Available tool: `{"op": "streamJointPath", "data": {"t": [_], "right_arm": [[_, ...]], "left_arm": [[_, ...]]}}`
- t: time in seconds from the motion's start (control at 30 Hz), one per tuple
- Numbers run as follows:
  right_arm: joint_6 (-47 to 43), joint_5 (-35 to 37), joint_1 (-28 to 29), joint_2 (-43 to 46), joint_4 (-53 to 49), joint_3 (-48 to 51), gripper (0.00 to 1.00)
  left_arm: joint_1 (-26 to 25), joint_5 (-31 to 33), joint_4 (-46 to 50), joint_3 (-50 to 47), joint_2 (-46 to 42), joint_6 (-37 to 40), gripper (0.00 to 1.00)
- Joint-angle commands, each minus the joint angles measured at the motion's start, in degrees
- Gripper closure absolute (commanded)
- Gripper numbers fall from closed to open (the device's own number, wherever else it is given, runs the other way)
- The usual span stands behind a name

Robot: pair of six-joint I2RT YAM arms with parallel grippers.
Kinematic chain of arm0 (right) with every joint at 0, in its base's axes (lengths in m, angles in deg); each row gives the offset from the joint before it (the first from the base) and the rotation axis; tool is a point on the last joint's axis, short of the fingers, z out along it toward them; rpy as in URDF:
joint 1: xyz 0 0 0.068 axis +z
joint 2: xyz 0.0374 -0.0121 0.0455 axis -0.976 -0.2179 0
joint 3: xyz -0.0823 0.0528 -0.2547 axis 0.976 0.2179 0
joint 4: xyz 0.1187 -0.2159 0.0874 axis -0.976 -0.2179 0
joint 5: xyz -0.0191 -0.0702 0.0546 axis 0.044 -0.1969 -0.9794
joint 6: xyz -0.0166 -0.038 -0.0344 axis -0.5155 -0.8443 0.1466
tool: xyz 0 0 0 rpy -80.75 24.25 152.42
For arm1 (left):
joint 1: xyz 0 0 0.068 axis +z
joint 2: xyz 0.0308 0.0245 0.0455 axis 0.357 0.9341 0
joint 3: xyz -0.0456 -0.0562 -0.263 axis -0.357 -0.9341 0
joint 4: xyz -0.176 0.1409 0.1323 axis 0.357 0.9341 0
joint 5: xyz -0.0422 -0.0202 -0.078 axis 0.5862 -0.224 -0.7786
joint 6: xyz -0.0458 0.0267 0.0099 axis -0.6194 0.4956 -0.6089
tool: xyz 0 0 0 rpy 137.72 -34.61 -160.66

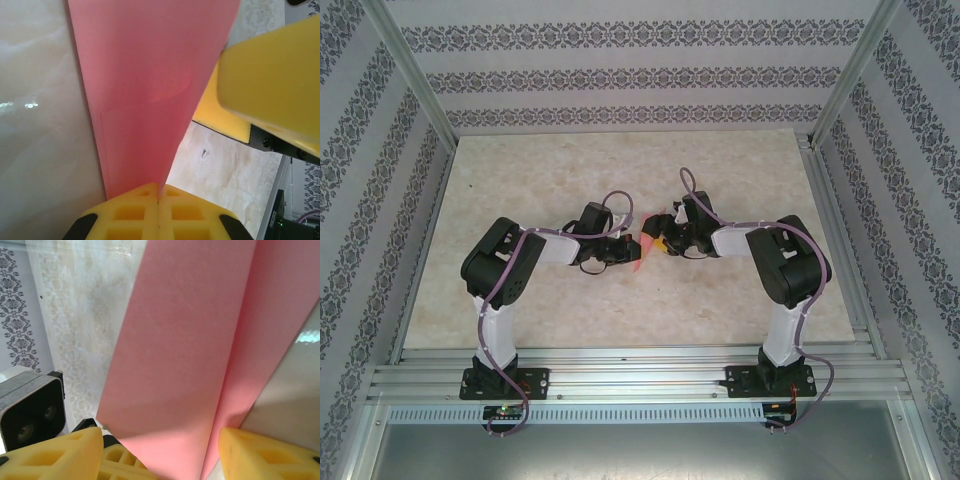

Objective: Fold a paper plane with a square sheet of paper (fold left side to right side)
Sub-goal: Fold the wing for the fifth time at the center of the table.

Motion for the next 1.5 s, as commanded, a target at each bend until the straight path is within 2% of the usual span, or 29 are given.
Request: {"op": "streamJointPath", "data": {"t": [0.0, 0.23, 0.3, 0.4, 0.87, 1.07, 1.3, 1.37, 1.47], "right_arm": [[-0.22, 1.43, 0.03, -2.01, -0.25, -0.87, 0.36], [-2.13, 3.94, 0.62, -1.65, -9.44, -3.9, 0.32], [-3.12, 5.83, 1.06, -1.72, -13.89, -5.48, 0.25], [-3.9, 8.37, 1.76, -1.69, -18.1, -7.01, 0.22], [-5.78, 12.08, 3.61, -4.63, -25.62, -12.32, 0.2], [-6.34, 11.83, 3.34, -2.07, -24.98, -11.85, 0.22], [-7.61, 11.88, 0.4, 7.04, -24.15, -6.76, 0.25], [-7.76, 12.15, -0.97, 9.22, -24.08, -4.8, 0.3], [-7.9, 11.66, -2.48, 9.49, -23.39, -3.17, 0.47]], "left_arm": [[0.74, -0.87, -1.67, 1.52, 0.68, -0.48, 0.99], [0.77, -0.84, -1.32, 1.8, 0.78, -0.27, 0.99], [0.72, -0.89, -1.58, 1.85, 0.76, -0.39, 0.99], [0.77, -0.95, -1.52, 1.8, 0.79, -0.36, 0.99], [0.71, -1.1, -0.97, 1.96, 1.03, 0.21, 0.98], [0.74, -0.86, -0.79, 2.04, 1.1, -0.08, 0.98], [0.71, -0.66, -0.36, 2.38, 1.21, -0.35, 0.98], [0.76, -0.51, -0.57, 2.31, 1.29, -0.65, 0.98], [0.73, -0.65, -1.03, 2.2, 1.43, -1.09, 0.99]]}}
